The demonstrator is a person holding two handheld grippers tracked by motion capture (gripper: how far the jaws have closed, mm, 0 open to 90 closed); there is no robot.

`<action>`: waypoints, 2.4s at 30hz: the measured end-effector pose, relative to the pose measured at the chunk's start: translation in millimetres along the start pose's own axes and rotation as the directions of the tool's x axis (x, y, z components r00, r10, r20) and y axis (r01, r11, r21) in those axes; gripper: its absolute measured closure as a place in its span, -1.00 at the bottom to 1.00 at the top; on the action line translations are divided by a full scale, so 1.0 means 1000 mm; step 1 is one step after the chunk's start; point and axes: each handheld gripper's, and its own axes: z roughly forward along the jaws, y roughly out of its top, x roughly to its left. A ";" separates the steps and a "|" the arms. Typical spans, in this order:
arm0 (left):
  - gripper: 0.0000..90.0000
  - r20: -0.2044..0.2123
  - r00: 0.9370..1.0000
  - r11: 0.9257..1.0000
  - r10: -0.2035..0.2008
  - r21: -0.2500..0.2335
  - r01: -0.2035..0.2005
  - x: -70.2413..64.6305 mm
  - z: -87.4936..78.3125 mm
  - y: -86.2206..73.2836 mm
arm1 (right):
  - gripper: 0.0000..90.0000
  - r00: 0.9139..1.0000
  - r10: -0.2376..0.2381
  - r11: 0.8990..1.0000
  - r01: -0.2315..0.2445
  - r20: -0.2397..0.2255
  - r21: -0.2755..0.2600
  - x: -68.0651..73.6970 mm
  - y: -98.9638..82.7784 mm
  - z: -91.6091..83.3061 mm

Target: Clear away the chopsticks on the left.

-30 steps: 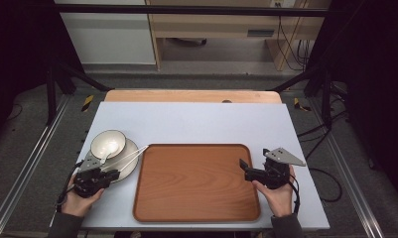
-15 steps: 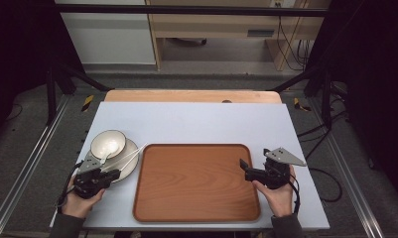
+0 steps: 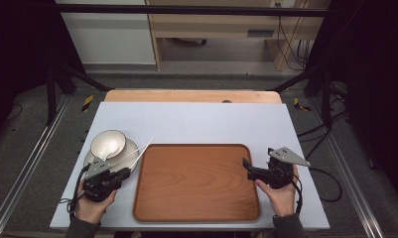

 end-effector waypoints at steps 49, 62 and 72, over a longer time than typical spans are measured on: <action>0.88 -0.273 0.917 0.957 -0.290 -0.071 0.281 -0.068 0.049 -0.037 | -0.85 0.999 -0.009 1.000 0.010 -0.034 0.022 0.003 -0.005 0.006; 0.87 -0.290 0.915 0.956 -0.281 -0.006 0.292 -0.067 0.056 -0.038 | -0.85 0.999 -0.013 1.000 0.014 -0.035 0.026 0.003 -0.005 0.007; 0.81 -0.290 0.919 0.959 -0.266 0.022 0.284 -0.067 0.057 -0.037 | -0.85 0.999 -0.015 0.999 0.016 -0.034 0.031 0.004 -0.006 0.008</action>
